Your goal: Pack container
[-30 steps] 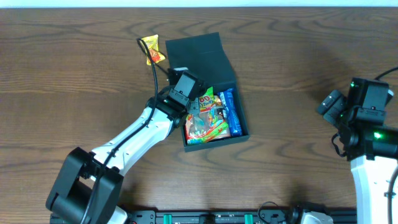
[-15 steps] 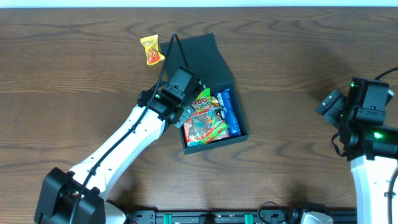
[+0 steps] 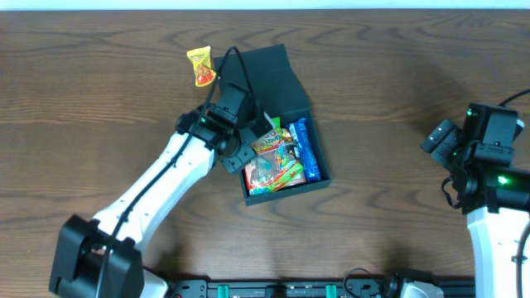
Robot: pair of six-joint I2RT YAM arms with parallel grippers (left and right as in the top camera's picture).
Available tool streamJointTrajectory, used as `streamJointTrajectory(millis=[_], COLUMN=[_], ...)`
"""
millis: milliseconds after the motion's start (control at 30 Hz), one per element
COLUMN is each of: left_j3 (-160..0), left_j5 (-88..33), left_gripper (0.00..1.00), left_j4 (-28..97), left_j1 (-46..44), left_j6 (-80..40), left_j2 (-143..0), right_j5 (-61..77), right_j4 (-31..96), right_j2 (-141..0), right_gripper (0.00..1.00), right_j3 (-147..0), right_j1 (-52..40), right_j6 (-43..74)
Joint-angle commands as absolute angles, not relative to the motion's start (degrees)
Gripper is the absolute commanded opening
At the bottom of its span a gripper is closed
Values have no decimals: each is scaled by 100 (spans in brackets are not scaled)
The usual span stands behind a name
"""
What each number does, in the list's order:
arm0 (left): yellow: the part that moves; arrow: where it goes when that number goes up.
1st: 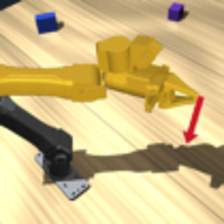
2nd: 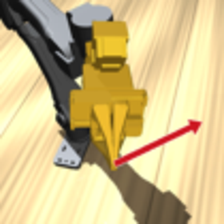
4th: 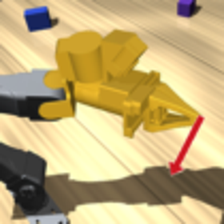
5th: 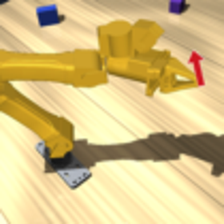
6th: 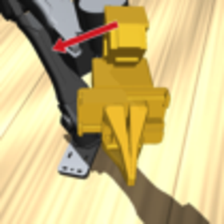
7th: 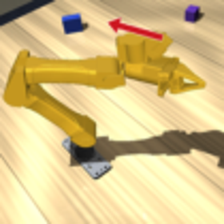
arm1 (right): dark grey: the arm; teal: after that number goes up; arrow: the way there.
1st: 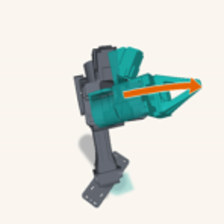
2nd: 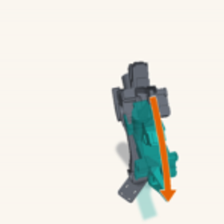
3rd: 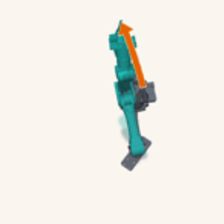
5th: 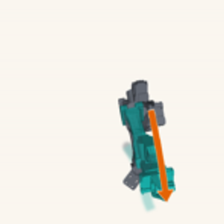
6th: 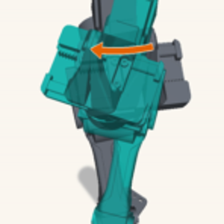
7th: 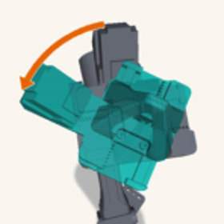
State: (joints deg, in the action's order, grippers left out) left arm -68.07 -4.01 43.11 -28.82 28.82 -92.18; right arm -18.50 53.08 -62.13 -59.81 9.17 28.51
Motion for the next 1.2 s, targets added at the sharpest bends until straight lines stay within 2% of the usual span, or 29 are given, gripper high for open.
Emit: streamJointTrajectory(millis=[0,167,200,267,333,433,533,967,1167], left_j3=[-6938,-6938,-6938,-6938,-6938,-6938,-6938,-6941,-6941], left_j5=[-519,-735,-829,-1022,-1173,-1278,-1278,-1354,-1208], left_gripper=[64,64,58,53,43,15,6,5,6], left_j4=[4272,4285,4287,4281,4278,4270,4233,3391,3055], left_j1=[-2742,-2735,-2740,-2740,-2740,-2740,-2740,-2744,-2744], left_j6=[3048,3050,3048,3050,3050,3048,3048,3476,3277], left_j2=[-9413,-9561,-9566,-9566,-9566,-9566,-9566,-9570,-9623], right_j5=[-1946,-1946,-1946,-1946,-1946,-1946,-1946,-1946,-1946], right_j4=[5315,5315,5315,5315,5315,5315,5315,5315,5315], right_j2=[-6204,-6204,-6204,-6204,-6204,-6204,-6204,-6204,-6204], right_gripper=[99,99,99,99,99,99,99,99,99], right_j3=[-5972,-5972,-5972,-5972,-5972,-5972,-5972,-5972,-5972], right_j1=[978,978,978,978,978,978,978,978,978], right_j6=[2954,2954,2954,2954,2954,2954,2954,2954,2954])
